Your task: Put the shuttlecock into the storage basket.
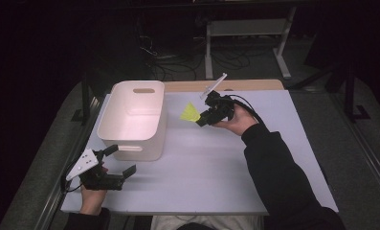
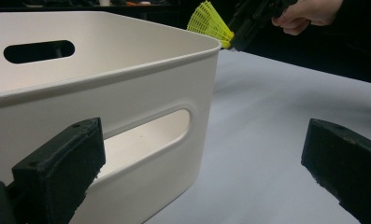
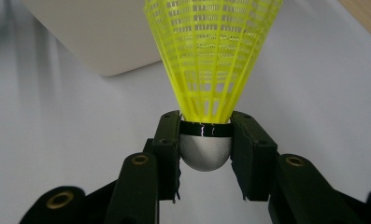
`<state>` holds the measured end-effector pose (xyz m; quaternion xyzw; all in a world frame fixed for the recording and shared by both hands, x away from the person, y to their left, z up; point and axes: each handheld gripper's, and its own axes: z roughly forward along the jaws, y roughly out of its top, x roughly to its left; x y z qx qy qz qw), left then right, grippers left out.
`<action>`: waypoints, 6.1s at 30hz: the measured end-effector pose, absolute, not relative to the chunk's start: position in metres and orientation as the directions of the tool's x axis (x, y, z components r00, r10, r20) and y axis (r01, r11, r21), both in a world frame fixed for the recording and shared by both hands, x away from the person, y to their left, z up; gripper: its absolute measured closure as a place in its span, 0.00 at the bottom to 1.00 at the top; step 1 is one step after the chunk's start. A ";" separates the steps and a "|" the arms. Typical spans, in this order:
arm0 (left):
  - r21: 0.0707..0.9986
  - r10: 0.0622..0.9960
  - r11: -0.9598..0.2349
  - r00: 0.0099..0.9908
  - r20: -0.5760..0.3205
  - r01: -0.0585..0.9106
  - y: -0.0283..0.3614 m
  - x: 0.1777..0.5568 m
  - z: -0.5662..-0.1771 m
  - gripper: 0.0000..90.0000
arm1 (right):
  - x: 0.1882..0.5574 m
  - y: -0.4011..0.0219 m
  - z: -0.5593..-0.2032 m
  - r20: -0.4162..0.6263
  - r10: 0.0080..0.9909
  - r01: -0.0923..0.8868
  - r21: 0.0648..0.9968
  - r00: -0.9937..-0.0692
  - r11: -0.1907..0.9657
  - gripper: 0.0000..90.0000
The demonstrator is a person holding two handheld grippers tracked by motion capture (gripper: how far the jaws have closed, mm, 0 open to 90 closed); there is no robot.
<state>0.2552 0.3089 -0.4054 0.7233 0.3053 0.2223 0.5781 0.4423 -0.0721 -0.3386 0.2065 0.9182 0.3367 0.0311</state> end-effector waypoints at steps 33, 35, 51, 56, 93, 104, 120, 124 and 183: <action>0.972 0.697 -0.144 0.716 -0.034 0.186 0.308 0.256 -0.406 0.00 | 0.436 -0.063 -0.297 0.047 0.386 0.320 0.655 -0.921 0.684 0.70; 0.972 0.697 -0.144 0.716 -0.034 0.186 0.308 0.256 -0.406 0.00 | 0.436 -0.061 -0.294 0.045 0.383 0.316 0.658 -0.923 0.684 0.70; 0.972 0.697 -0.144 0.716 -0.033 0.186 0.308 0.256 -0.406 0.00 | 0.432 -0.047 -0.280 0.031 0.360 0.286 0.672 -0.932 0.683 0.70; 0.972 0.697 -0.145 0.716 -0.033 0.186 0.309 0.255 -0.406 0.00 | 0.431 -0.043 -0.275 0.026 0.351 0.274 0.679 -0.936 0.681 0.70; 0.972 0.696 -0.144 0.717 -0.033 0.185 0.309 0.255 -0.405 0.00 | 0.424 -0.002 -0.261 -0.010 0.279 0.199 0.676 -0.960 0.710 0.70; 0.973 0.696 -0.143 0.717 -0.032 0.183 0.309 0.255 -0.405 0.00 | 0.422 0.012 -0.256 -0.019 0.256 0.177 0.673 -0.966 0.718 0.70; 0.973 0.695 -0.143 0.718 -0.032 0.182 0.309 0.255 -0.405 0.00 | 0.421 0.037 -0.253 -0.027 0.215 0.143 0.667 -0.976 0.732 0.70; 0.973 0.695 -0.144 0.718 -0.031 0.181 0.309 0.255 -0.405 0.00 | 0.420 0.043 -0.253 -0.024 0.205 0.137 0.667 -0.978 0.732 0.70; 0.973 0.694 -0.141 0.719 -0.033 0.181 0.310 0.254 -0.405 0.00 | 0.427 0.089 -0.298 0.046 0.144 0.139 0.648 -0.989 0.749 0.70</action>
